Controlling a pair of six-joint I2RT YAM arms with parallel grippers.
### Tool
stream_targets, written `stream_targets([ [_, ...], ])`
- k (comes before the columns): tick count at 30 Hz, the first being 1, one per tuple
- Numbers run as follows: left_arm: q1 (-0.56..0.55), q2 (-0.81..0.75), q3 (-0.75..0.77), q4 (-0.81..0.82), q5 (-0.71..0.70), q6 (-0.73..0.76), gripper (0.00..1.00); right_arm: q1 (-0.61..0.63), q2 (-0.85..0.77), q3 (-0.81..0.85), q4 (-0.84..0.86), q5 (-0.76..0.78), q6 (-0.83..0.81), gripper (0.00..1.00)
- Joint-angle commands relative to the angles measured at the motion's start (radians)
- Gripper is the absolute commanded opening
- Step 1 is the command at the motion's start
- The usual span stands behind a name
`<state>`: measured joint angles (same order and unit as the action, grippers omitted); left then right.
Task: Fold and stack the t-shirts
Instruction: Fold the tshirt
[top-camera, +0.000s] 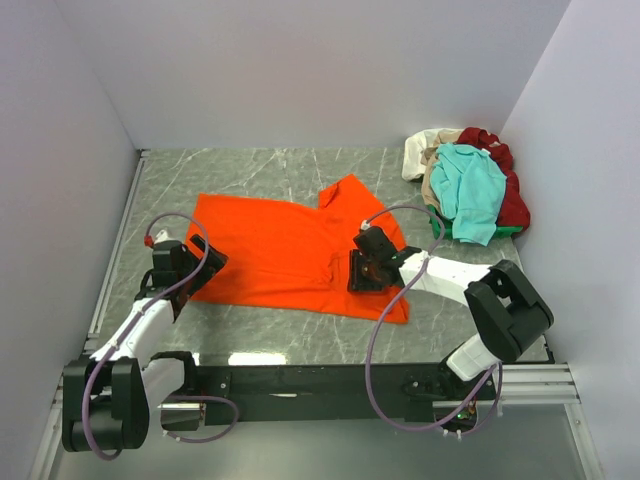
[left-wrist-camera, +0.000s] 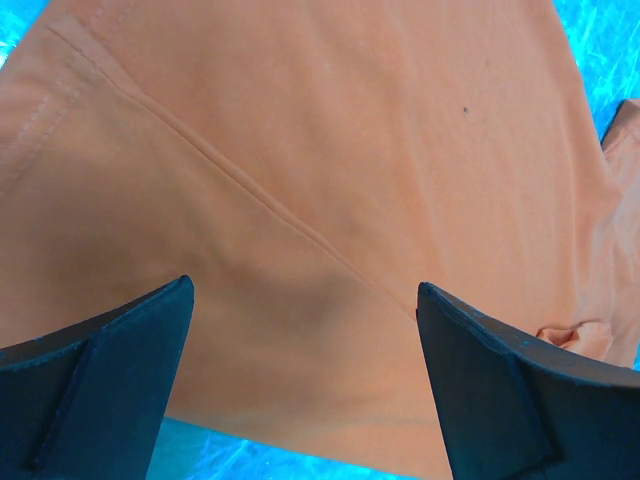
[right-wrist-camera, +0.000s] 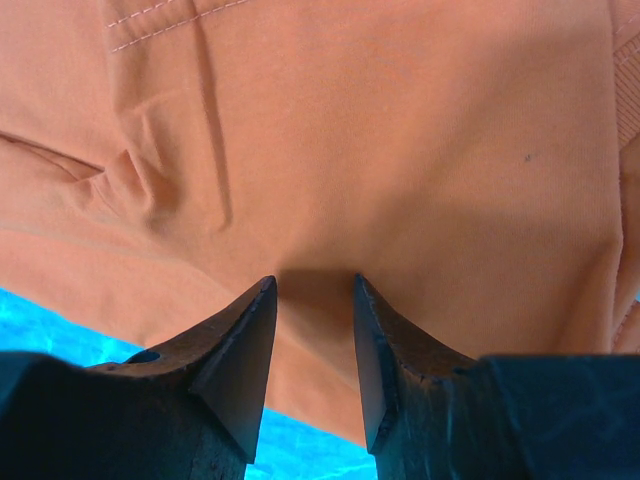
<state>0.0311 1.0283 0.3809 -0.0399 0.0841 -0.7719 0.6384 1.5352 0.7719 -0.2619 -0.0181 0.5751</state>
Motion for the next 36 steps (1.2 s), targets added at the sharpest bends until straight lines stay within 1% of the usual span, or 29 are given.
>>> stream_targets([
  [1,-0.002,-0.03,0.045,-0.018,-0.02,0.035,1.0,0.001,-0.009,-0.025,-0.12,-0.023,-0.021,0.45],
  [4,-0.002,-0.002,0.119,-0.028,-0.007,0.072,0.99,0.001,-0.03,0.029,-0.129,-0.039,-0.033,0.45],
  [6,0.001,0.019,0.166,-0.011,-0.006,0.082,0.99,-0.003,-0.047,0.093,-0.16,-0.023,-0.047,0.45],
  [9,0.006,0.097,0.228,0.02,-0.023,0.106,0.99,-0.034,-0.063,0.194,-0.206,0.017,-0.075,0.45],
  [11,0.007,0.186,0.297,0.017,-0.03,0.126,0.99,-0.046,-0.066,0.263,-0.223,0.073,-0.089,0.45],
  [12,0.007,0.217,0.338,0.015,-0.024,0.131,1.0,-0.055,-0.067,0.28,-0.224,0.087,-0.096,0.45],
  [14,0.007,0.283,0.358,0.032,0.0,0.132,0.99,-0.062,-0.066,0.309,-0.188,0.09,-0.11,0.48],
  [17,0.007,0.34,0.357,0.119,0.025,0.106,1.0,-0.072,-0.026,0.319,-0.094,0.049,-0.13,0.48],
  [21,0.001,0.404,0.349,0.181,0.055,0.082,0.99,-0.082,0.057,0.348,-0.03,0.021,-0.133,0.48],
  [26,0.0,0.463,0.329,0.195,0.048,0.077,0.99,-0.088,0.141,0.371,0.012,-0.013,-0.133,0.48],
  [28,0.007,0.48,0.309,0.198,0.033,0.071,0.99,-0.089,0.167,0.359,0.029,-0.02,-0.129,0.47],
  [36,0.081,0.506,0.204,0.264,0.106,0.007,1.0,-0.089,0.217,0.274,0.079,-0.039,-0.109,0.47],
])
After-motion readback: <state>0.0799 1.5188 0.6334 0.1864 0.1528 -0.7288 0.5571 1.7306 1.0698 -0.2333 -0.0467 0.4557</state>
